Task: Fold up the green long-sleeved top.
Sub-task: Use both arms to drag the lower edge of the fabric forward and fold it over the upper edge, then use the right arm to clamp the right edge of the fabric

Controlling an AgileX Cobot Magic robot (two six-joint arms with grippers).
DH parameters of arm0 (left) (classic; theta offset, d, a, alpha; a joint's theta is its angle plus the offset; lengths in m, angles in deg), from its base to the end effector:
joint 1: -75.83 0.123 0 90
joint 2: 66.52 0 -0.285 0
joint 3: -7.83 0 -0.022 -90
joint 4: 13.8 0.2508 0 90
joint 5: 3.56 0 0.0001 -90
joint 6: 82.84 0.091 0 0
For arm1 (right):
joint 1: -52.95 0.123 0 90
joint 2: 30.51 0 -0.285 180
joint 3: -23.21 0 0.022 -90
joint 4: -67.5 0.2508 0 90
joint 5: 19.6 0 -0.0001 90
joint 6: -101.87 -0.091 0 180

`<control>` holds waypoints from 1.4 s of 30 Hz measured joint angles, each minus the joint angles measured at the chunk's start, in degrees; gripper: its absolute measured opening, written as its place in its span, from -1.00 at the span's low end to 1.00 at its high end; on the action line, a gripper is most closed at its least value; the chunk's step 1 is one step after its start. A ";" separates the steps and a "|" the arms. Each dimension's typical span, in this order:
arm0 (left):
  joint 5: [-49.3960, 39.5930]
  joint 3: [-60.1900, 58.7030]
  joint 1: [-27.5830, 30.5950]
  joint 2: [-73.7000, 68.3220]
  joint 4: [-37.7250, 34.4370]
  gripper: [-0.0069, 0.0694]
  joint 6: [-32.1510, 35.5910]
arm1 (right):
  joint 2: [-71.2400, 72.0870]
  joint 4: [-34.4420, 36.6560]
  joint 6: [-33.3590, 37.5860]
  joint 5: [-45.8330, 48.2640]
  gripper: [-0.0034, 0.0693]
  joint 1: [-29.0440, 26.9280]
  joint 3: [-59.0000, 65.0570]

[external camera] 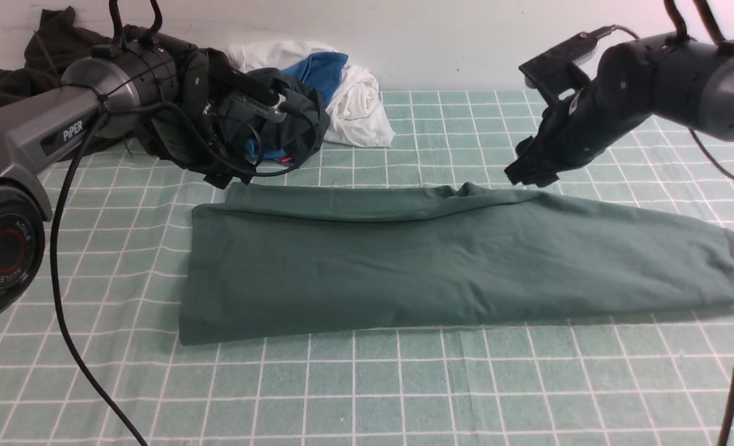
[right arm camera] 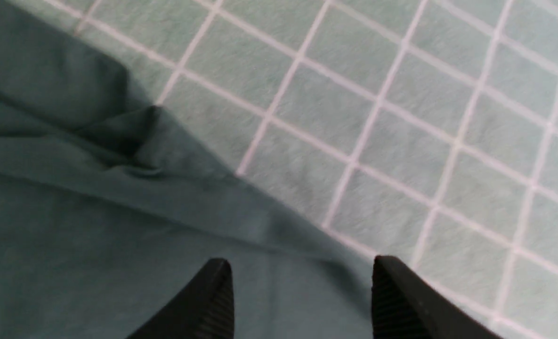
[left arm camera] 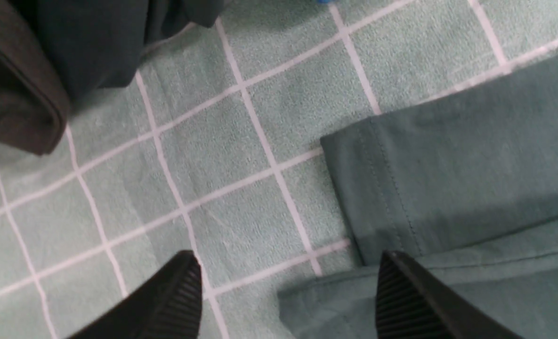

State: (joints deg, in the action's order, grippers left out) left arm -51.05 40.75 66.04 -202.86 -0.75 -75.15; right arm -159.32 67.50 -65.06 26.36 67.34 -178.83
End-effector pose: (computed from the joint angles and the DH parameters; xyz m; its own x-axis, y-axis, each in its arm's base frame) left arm 0.4951 -0.0700 0.2051 -0.7946 0.4228 -0.4356 0.3266 0.9026 0.2804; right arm 0.4521 0.1160 0.2128 -0.7825 -0.4342 -0.4463 -0.4368 0.8936 -0.1036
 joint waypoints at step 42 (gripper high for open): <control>0.01 -35.87 -4.40 16.00 -12.63 -0.83 4.83 | 5.39 -0.94 -9.67 10.14 0.34 -29.48 15.39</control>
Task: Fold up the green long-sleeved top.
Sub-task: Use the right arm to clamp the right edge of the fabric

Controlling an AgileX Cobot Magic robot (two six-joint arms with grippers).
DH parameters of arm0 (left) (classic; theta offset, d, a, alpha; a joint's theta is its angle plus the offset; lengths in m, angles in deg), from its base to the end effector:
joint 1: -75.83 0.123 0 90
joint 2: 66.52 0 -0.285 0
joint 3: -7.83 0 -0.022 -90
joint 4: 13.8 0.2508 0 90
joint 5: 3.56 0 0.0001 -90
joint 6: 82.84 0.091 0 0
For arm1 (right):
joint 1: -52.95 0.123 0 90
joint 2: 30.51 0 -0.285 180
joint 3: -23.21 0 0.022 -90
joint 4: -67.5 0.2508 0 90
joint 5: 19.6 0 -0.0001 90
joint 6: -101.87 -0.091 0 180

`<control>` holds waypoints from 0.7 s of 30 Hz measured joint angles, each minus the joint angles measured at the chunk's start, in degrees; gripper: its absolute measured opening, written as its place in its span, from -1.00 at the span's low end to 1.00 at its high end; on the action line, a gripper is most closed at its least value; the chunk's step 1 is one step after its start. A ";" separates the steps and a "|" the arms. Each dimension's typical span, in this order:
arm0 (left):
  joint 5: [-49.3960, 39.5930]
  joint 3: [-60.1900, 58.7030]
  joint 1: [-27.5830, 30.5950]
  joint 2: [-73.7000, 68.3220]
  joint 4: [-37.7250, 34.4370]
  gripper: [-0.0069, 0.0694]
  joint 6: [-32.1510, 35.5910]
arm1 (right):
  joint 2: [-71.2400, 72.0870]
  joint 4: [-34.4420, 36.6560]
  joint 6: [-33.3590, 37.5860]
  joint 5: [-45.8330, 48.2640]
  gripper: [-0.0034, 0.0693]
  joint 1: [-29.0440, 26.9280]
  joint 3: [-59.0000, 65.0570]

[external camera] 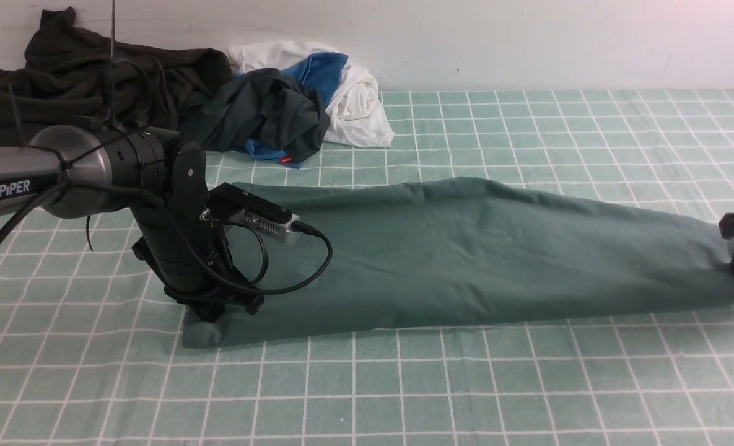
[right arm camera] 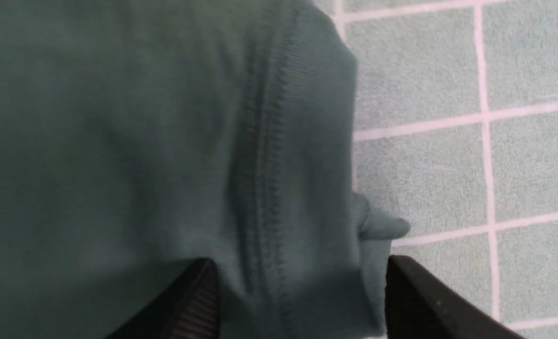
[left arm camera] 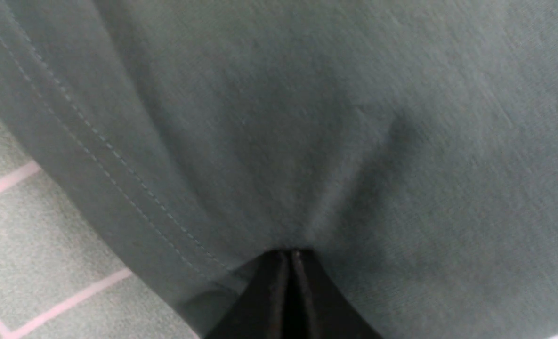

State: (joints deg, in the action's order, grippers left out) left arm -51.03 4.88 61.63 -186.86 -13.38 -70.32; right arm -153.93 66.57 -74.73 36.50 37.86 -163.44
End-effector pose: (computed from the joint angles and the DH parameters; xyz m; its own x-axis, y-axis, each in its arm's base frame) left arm 0.3687 -0.0928 0.1599 -0.8789 0.4510 -0.1554 0.4504 0.8919 0.0408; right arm 0.3878 -0.1058 0.1773 -0.9737 0.1918 -0.1230 0.1958 0.9804 -0.0218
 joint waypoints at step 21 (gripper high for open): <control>-5.41 0.36 0.00 7.41 2.12 -0.83 -0.21 | 2.90 -2.08 1.93 3.03 -0.82 0.99 -4.93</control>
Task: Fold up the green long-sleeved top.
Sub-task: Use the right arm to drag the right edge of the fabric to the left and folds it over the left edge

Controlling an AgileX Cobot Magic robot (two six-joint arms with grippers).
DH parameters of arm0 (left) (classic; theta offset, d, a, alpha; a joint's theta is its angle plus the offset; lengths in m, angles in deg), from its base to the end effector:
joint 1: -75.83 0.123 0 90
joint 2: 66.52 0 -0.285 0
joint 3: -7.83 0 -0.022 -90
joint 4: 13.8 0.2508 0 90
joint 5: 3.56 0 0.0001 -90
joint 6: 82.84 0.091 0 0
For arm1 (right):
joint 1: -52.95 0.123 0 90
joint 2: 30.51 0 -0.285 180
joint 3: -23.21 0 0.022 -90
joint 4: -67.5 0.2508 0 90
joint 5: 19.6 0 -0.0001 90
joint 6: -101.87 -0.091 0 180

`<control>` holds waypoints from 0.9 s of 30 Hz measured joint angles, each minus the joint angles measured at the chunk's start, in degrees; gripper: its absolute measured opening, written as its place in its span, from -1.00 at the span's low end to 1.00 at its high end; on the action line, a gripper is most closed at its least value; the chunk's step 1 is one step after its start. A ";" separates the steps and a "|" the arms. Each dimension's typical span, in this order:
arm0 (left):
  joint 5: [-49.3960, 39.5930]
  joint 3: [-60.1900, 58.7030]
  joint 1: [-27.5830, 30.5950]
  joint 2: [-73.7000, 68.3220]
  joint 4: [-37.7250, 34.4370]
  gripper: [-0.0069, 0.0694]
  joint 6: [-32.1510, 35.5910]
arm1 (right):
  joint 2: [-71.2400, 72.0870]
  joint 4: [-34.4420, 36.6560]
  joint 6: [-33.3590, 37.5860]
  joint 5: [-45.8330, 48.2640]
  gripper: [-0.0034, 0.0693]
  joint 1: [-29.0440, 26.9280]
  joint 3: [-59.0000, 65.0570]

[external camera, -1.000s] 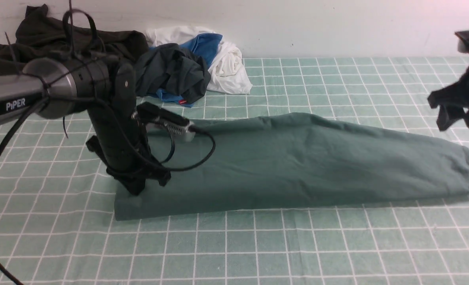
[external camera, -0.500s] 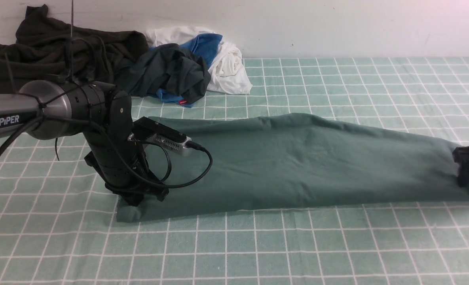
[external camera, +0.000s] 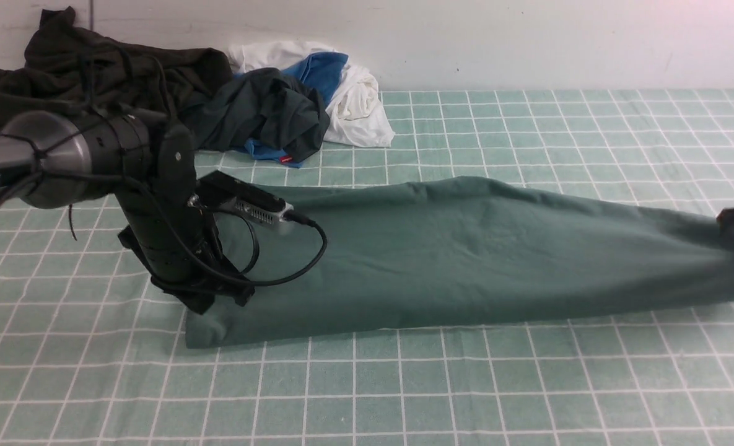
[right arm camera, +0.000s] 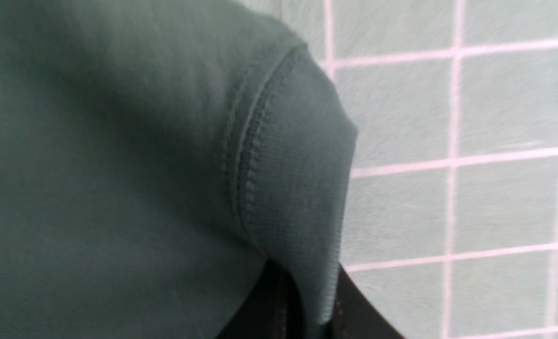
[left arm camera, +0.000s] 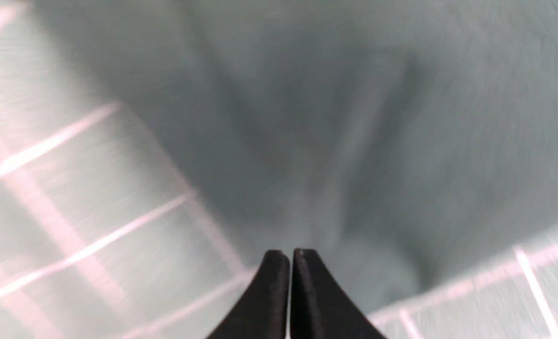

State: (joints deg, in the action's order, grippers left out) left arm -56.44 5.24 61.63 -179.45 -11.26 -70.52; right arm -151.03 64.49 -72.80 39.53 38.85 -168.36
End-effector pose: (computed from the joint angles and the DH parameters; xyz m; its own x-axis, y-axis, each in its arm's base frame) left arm 0.3547 -0.0864 0.2082 -0.8649 0.4657 -0.1874 0.4587 0.8848 0.0819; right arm 0.3945 -0.1033 0.2189 -0.9722 0.1209 -0.2004 0.1370 0.9882 -0.0686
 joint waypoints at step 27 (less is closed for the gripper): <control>-15.31 -9.18 0.00 52.39 2.39 -0.83 -2.95 | -9.64 17.37 5.09 -24.17 -0.74 58.23 -18.00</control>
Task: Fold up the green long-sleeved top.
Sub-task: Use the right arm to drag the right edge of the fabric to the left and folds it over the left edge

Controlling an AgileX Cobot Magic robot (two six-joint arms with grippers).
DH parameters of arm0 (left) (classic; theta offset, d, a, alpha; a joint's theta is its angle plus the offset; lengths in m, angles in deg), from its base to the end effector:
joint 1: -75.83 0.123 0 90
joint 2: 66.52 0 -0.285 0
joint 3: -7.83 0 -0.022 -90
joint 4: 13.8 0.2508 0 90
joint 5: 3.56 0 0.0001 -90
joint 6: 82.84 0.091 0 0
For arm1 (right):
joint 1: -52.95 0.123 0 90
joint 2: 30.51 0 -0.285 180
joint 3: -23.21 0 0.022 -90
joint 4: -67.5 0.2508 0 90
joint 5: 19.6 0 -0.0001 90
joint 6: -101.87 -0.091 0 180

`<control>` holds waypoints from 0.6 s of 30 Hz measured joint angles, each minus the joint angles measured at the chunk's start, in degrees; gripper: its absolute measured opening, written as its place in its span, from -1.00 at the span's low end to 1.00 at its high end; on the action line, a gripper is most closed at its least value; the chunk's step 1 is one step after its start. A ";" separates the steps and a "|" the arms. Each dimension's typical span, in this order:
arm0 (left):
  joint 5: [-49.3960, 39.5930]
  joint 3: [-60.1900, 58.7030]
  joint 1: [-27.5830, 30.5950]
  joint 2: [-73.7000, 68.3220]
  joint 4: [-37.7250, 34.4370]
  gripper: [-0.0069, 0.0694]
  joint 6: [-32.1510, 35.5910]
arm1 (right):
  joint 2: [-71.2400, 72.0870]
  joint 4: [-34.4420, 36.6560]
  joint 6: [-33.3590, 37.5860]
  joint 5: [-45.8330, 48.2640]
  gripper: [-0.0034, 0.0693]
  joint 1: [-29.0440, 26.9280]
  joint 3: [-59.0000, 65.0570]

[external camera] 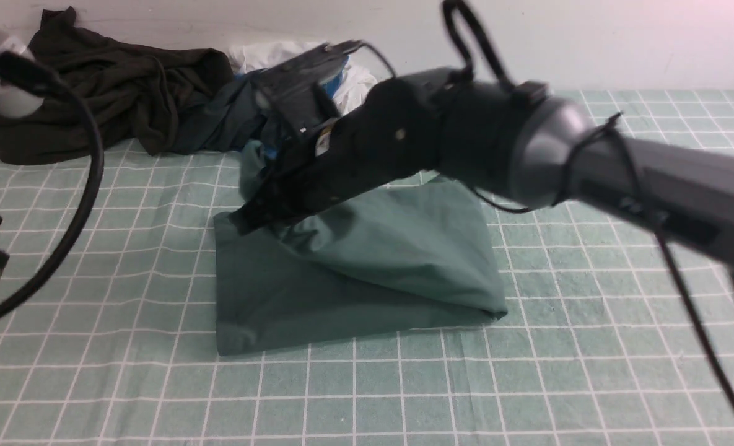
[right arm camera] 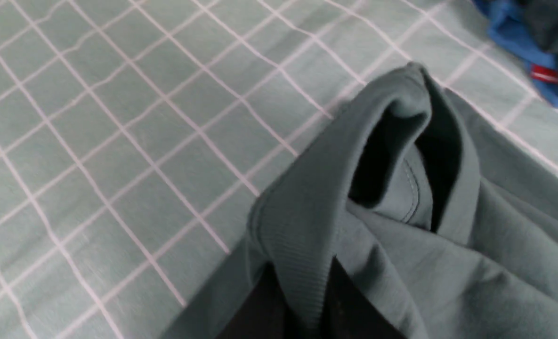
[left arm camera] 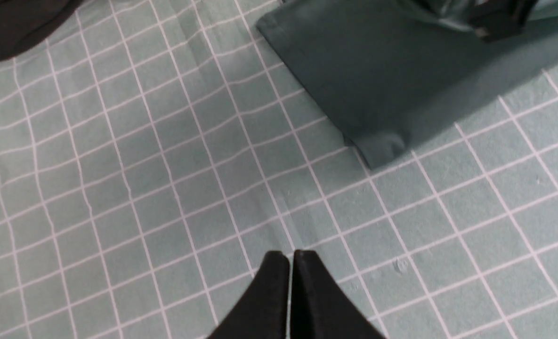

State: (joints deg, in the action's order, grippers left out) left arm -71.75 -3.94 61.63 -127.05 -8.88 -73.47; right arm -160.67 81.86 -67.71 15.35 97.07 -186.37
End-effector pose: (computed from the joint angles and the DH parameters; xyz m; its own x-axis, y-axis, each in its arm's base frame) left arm 0.1470 -0.0297 0.3984 -0.6950 0.3756 -0.6131 0.3368 0.9234 0.1840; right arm 0.3487 0.3562 0.2530 -0.5236 -0.4734 -0.7083 -0.7488 0.6523 0.1176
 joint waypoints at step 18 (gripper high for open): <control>10.52 -30.98 0.00 26.73 5.67 -0.83 -13.73 | 1.86 -6.62 1.07 36.09 0.14 -4.45 -23.30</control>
State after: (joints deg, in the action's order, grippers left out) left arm -61.23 -34.93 61.63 -100.33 -3.21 -87.20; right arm -158.81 75.24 -66.63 51.44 92.62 -209.66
